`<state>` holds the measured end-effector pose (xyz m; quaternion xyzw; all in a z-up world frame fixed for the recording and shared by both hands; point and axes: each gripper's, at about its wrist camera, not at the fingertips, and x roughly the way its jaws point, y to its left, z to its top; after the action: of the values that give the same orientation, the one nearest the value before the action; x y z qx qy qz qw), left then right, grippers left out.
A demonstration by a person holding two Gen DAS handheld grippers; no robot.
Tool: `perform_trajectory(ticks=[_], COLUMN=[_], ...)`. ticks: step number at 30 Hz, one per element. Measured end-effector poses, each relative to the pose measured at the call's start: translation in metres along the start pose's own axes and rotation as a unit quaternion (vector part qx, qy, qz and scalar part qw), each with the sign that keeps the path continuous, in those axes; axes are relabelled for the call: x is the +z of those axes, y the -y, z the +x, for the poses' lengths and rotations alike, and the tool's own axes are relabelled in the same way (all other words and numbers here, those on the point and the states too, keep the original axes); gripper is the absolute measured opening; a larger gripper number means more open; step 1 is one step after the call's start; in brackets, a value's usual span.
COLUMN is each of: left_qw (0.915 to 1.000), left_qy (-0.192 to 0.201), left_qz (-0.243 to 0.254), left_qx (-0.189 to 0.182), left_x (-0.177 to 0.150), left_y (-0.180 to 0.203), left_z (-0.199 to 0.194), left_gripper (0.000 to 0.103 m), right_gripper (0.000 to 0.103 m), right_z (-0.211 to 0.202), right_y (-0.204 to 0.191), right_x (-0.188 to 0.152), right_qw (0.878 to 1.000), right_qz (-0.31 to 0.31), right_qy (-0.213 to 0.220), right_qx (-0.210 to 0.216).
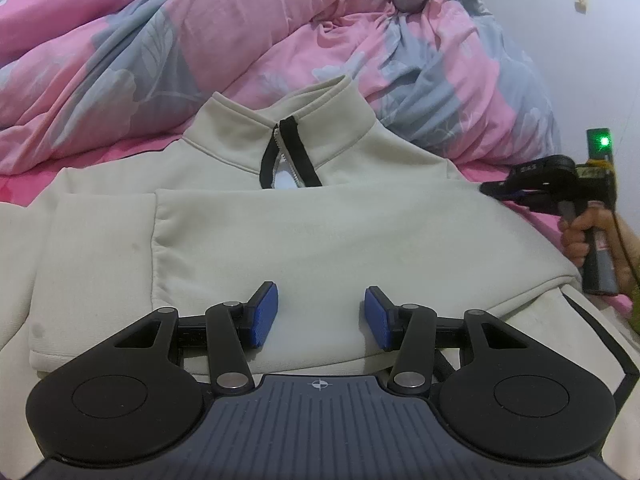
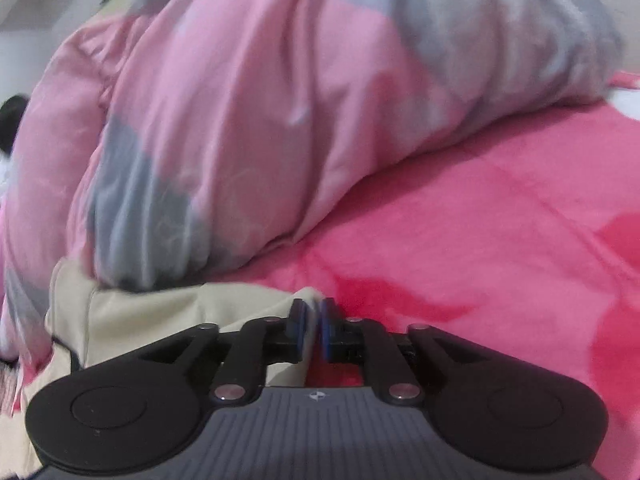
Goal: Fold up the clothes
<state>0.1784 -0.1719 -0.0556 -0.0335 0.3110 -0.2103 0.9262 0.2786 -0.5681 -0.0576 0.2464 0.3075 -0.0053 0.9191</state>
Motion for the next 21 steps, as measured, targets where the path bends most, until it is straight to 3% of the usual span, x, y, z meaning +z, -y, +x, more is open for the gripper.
perform_trajectory(ticks=[4, 6, 9, 12, 16, 18, 21], left_qw=[1.0000, 1.0000, 1.0000, 1.0000, 0.9999, 0.9999, 0.9998], left_qy=[0.000, 0.000, 0.000, 0.000, 0.001, 0.001, 0.001], left_qz=[0.000, 0.000, -0.001, -0.004, -0.009, -0.011, -0.013], left_qx=[0.000, 0.000, -0.001, -0.003, -0.007, -0.009, -0.012], left_x=[0.001, 0.001, 0.001, 0.001, 0.001, 0.001, 0.002], left_y=[0.000, 0.000, -0.001, -0.001, -0.003, -0.004, -0.004], left_z=[0.000, 0.000, 0.000, 0.000, 0.000, 0.000, 0.000], left_gripper=[0.048, 0.048, 0.048, 0.048, 0.049, 0.049, 0.049], right_gripper=[0.012, 0.012, 0.013, 0.010, 0.001, 0.005, 0.007], right_z=[-0.038, -0.055, -0.048, -0.014, 0.011, -0.004, -0.049], right_y=[-0.002, -0.016, -0.046, -0.066, -0.042, -0.026, -0.006], right_x=[0.006, 0.004, -0.002, -0.011, 0.003, 0.013, 0.014], right_qw=[0.999, 0.999, 0.995, 0.990, 0.999, 0.998, 0.997], right_qz=[0.002, -0.024, -0.075, -0.099, -0.014, 0.039, 0.075], right_qy=[0.038, 0.028, -0.030, -0.083, -0.041, -0.009, -0.003], right_qx=[-0.037, -0.001, 0.053, 0.062, -0.005, -0.041, -0.036])
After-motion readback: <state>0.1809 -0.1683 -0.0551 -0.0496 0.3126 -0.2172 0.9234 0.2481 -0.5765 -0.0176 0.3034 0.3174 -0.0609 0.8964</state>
